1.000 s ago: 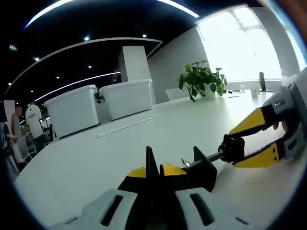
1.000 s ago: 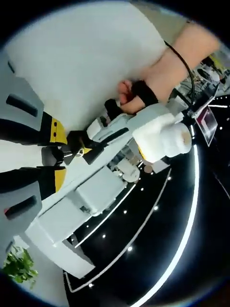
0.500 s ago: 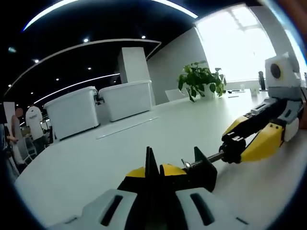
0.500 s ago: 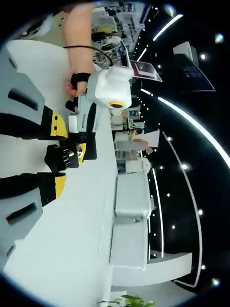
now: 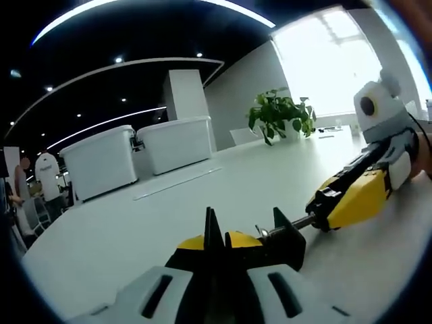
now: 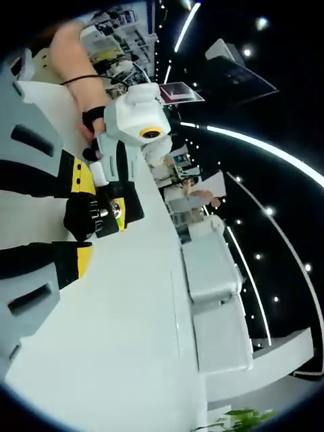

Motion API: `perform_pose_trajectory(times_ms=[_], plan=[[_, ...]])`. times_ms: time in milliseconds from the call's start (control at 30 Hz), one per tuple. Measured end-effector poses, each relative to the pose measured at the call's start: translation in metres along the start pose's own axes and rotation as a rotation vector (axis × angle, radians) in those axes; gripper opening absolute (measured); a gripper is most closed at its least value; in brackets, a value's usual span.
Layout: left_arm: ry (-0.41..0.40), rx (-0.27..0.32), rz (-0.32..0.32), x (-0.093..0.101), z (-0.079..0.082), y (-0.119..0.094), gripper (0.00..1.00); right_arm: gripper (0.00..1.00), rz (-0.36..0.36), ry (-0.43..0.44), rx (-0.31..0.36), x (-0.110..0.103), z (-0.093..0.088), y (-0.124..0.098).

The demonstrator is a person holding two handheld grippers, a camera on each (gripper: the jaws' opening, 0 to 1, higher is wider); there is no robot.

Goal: Clamp the fixed fixture on the desktop, loosen the retaining clip, secure it to the edge of the desk, and tighten the retaining clip.

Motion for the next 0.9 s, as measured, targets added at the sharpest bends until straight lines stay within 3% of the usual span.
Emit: perform_pose_trajectory(times_ms=[100,167,300,567,633,767,900], plan=[[-0.009,-0.002,0.005,0.000,0.000,0.001,0.07,0.24,-0.006,-0.036,0.004,0.000,-0.001,0.000],[-0.061,-0.009,0.015,-0.001,0.001,0.002,0.07,0.24,-0.014,-0.053,0.009,-0.002,-0.002,-0.001],[-0.063,-0.002,0.004,-0.002,0.000,0.003,0.07,0.24,-0.029,-0.100,0.019,-0.003,-0.002,-0.001],[-0.052,0.002,0.010,-0.001,0.000,0.004,0.07,0.24,-0.133,-0.366,0.053,-0.010,-0.003,0.000],[-0.051,0.003,0.011,-0.001,0.000,0.004,0.07,0.25,-0.152,-0.409,0.049,-0.012,-0.004,0.000],[-0.054,0.002,0.012,-0.001,0.000,0.003,0.07,0.25,-0.220,-0.573,0.033,-0.017,-0.007,0.001],[-0.054,-0.001,0.015,0.000,0.000,0.003,0.08,0.25,-0.237,-0.615,0.032,-0.018,-0.007,0.001]])
Point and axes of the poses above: the point that each gripper's makers call its tool centre point, and the gripper's own axes: y roughly forward along the fingers, x roughly to its right, z roughly out of its top, the point moved 8 cm from there along -y, roughly backward along the fingers, and after that the axes turned 8 degrees about -x, right-handed, at the moved point
